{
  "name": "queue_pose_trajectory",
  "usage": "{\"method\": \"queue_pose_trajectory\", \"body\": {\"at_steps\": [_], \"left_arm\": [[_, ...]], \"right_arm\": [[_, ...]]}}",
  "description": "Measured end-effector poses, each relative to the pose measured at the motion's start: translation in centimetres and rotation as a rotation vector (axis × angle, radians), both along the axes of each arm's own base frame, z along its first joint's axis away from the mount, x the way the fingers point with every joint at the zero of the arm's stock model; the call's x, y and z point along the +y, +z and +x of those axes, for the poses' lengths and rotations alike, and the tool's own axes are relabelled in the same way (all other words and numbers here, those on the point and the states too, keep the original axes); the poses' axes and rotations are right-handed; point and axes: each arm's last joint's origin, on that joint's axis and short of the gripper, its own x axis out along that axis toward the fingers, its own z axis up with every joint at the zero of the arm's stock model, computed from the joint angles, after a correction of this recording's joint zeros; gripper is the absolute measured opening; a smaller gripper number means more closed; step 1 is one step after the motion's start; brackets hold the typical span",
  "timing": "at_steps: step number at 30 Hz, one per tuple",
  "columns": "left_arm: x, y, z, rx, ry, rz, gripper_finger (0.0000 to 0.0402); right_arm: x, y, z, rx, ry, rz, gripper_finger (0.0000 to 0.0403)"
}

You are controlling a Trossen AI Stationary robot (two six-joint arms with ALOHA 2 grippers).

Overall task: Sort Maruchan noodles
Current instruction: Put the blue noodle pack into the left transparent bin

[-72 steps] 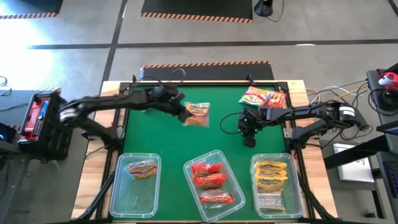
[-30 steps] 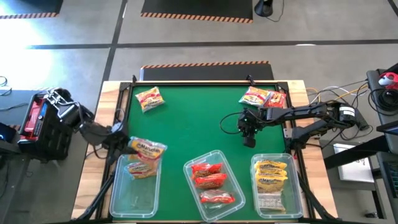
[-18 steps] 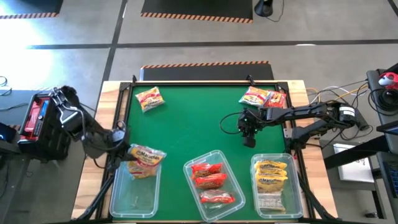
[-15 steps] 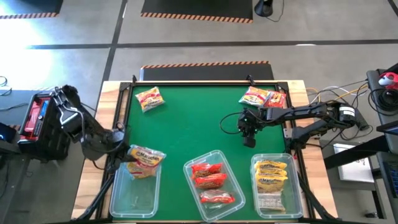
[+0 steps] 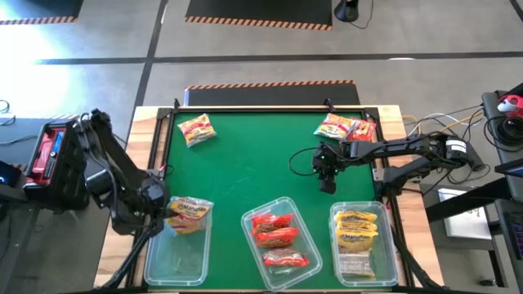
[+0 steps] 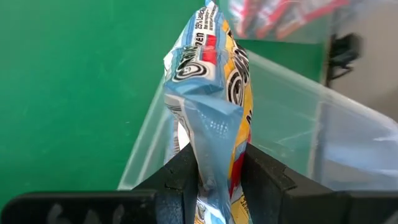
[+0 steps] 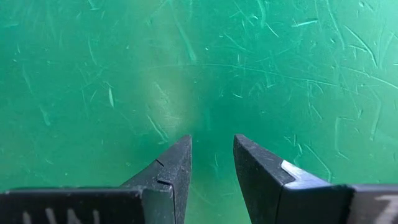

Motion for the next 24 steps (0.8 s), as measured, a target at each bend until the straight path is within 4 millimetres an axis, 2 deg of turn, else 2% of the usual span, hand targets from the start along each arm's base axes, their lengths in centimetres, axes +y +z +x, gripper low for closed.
{"method": "queue_pose_trajectory", "body": {"at_steps": [10,19,24], "left_arm": [[-1.4,-1.4,0.7,0.058,0.057,0.058,0.0086],[-2.3,-1.9,1.0,0.08,0.078,0.027,0.0086],[-2.6,-3.2,1.1,0.116,0.118,0.042,0.0086]], "right_arm": [[0.0,0.0,0.0,0.0,0.0,0.0,0.0109],[0.0,0.0,0.0,0.0,-0.001,0.0,0.0109],[0.0,0.0,0.0,0.0,0.0,0.0,0.0109]]}}
